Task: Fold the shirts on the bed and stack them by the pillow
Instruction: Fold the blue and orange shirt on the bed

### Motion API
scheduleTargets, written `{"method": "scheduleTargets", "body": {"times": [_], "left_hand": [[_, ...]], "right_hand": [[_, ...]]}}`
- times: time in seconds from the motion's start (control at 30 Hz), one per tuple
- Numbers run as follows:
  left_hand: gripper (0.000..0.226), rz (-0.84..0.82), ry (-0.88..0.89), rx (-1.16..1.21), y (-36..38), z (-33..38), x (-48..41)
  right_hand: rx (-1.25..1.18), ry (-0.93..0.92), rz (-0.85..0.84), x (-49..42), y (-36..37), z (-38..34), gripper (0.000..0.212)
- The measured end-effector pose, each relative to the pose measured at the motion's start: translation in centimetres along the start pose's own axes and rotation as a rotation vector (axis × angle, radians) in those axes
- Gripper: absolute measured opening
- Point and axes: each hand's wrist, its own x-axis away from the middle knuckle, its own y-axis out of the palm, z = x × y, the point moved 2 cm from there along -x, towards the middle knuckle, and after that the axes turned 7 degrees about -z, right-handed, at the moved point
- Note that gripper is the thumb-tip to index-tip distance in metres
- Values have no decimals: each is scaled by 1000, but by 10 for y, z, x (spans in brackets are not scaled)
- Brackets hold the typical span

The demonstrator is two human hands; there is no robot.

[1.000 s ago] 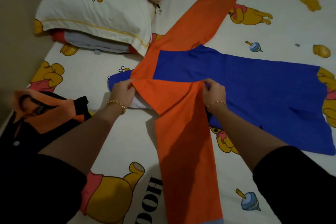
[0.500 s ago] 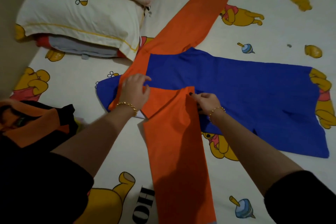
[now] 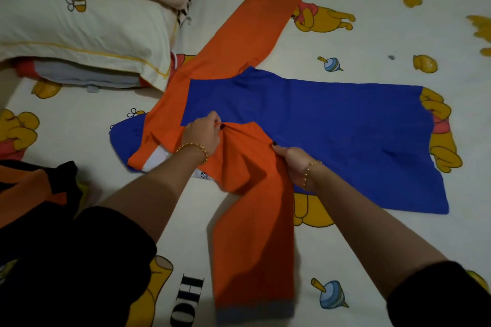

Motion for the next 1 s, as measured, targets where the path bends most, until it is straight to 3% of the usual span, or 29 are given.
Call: {"method": "scheduleTargets", "body": {"times": [0.17, 0.23, 0.37, 0.43, 0.5, 0.57, 0.63, 0.7, 0.8, 1.0], "left_hand": [[16, 25, -51, -31, 6, 3, -2], [16, 20, -66, -58, 9, 4, -2], [15, 15, -97, -89, 17, 8, -2], [15, 26, -127, -101, 19, 8, -2], [15, 34, -130, -118, 21, 9, -3], [17, 41, -141, -120, 23, 9, -4], [18, 44, -173, -113, 24, 8, -5], [19, 40, -204, -112, 26, 8, -5], [21, 71, -223, -82, 31, 10, -5], [44, 31, -53, -22, 38, 35, -22]], "right_hand": [[270, 190, -248, 17, -36, -2, 94], [272, 184, -301, 23, -60, -1, 102], [91, 131, -277, 38, -105, -2, 67], [85, 165, -258, 48, -124, -7, 61], [246, 235, -224, 55, -141, -16, 70], [571, 290, -88, 59, -157, -29, 79], [888, 248, 140, 56, -173, -44, 68], [1027, 100, 348, 52, -187, -55, 53], [970, -87, 444, 44, -201, -55, 49], [915, -175, 529, 28, -218, -31, 31]]}}
